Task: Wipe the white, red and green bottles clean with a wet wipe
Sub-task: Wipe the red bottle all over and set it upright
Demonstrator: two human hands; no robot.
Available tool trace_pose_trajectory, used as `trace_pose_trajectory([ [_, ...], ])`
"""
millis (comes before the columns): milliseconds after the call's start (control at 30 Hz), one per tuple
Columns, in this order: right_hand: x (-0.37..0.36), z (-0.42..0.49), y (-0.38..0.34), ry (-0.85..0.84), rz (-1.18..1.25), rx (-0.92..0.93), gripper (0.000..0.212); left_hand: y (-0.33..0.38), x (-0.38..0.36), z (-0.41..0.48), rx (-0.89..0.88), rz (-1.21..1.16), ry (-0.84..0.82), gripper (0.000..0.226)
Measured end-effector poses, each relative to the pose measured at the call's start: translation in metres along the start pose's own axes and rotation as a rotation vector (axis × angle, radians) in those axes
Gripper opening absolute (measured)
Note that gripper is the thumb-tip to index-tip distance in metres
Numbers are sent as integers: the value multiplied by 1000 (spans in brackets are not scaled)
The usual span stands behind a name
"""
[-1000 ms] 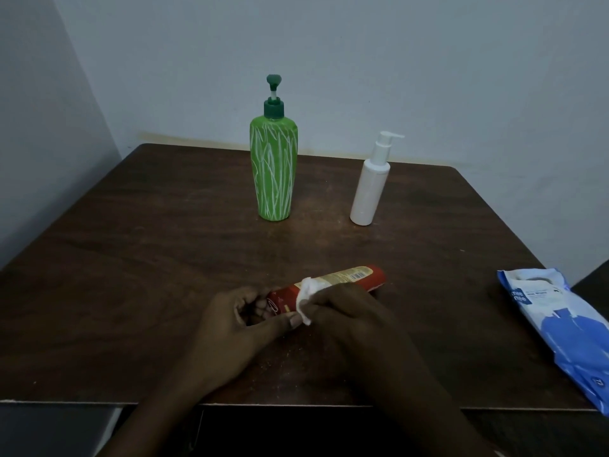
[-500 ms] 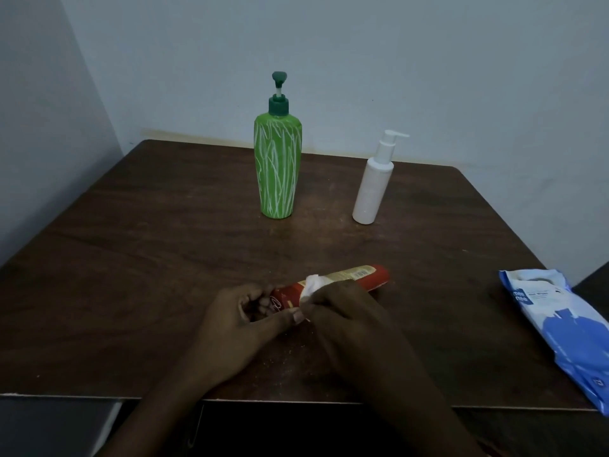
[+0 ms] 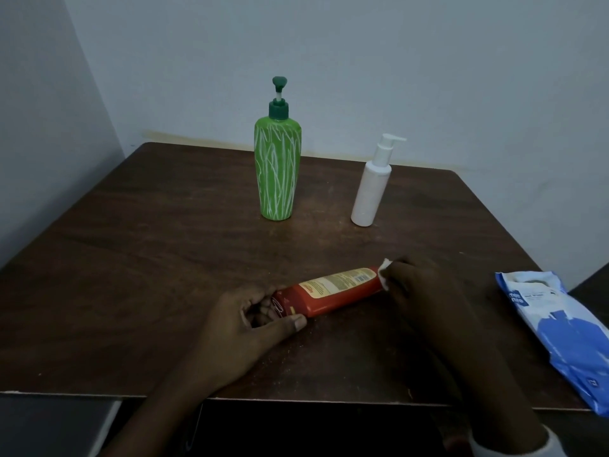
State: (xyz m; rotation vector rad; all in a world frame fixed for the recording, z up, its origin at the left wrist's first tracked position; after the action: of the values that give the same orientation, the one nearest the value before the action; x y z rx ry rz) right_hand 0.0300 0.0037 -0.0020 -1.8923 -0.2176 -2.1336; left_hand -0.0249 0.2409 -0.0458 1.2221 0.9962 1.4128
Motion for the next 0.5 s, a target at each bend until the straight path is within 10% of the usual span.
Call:
trace_pose_trajectory([
  [300,-4,-36,-117,162,127,394,23,14,-10,2,-122,277,26,36],
  [500,-9,-8,-21,40,131,18,23,-10,2,-4,40,126,32,66],
])
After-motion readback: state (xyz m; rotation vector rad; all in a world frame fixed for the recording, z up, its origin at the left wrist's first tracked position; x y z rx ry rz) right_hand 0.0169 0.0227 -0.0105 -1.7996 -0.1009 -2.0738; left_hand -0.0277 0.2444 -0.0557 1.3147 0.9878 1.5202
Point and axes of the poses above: each hand's wrist, its own z-axis towards the middle knuckle, its own x-axis out of the back of the hand, y = z × x, the point moved 9 cm from there along z, towards the middle knuckle, and after that the axes turned 5 degrees about -z, right-handed, at the moved point
